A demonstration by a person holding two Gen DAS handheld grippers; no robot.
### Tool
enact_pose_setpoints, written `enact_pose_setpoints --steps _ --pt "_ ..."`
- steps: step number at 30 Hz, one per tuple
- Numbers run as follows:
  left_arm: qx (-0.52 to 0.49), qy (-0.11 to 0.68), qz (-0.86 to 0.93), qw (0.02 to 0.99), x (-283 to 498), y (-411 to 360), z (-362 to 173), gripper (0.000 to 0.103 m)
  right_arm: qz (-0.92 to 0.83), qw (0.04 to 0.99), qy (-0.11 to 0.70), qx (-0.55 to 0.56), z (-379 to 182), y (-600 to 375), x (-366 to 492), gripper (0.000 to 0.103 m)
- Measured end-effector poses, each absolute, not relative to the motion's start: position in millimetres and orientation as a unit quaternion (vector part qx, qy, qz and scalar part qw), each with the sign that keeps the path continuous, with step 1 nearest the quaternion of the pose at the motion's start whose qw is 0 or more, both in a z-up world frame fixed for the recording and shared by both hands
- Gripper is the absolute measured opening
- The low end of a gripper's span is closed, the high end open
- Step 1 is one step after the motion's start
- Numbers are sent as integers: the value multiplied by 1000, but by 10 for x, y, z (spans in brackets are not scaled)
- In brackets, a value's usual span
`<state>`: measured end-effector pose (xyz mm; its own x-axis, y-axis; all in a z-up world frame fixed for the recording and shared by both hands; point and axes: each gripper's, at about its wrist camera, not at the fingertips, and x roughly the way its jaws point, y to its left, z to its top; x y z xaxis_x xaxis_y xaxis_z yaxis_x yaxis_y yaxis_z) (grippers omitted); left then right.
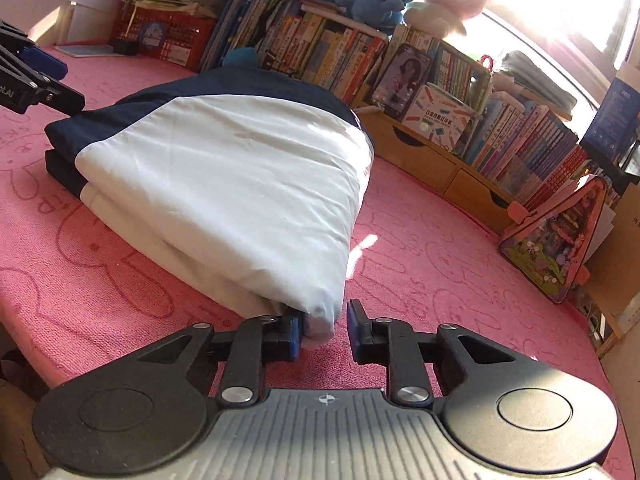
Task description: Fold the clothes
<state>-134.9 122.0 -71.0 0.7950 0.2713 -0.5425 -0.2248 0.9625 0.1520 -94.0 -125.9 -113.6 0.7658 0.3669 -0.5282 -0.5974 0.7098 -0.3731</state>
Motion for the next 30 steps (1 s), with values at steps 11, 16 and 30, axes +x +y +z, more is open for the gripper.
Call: enact_pose_setpoints --steps 11,16,30 --pt "-37 288 153 945 -1581 1493 -740 65 389 900 195 -34 -296 -1663 -528 80" --pt "-66 247 157 954 -1597 1647 -491 65 382 894 211 -100 -564 -748 -224 66" --pt "-43 203 -21 978 -229 1295 -179 73 543 792 223 -167 -957 -117 -767 56"
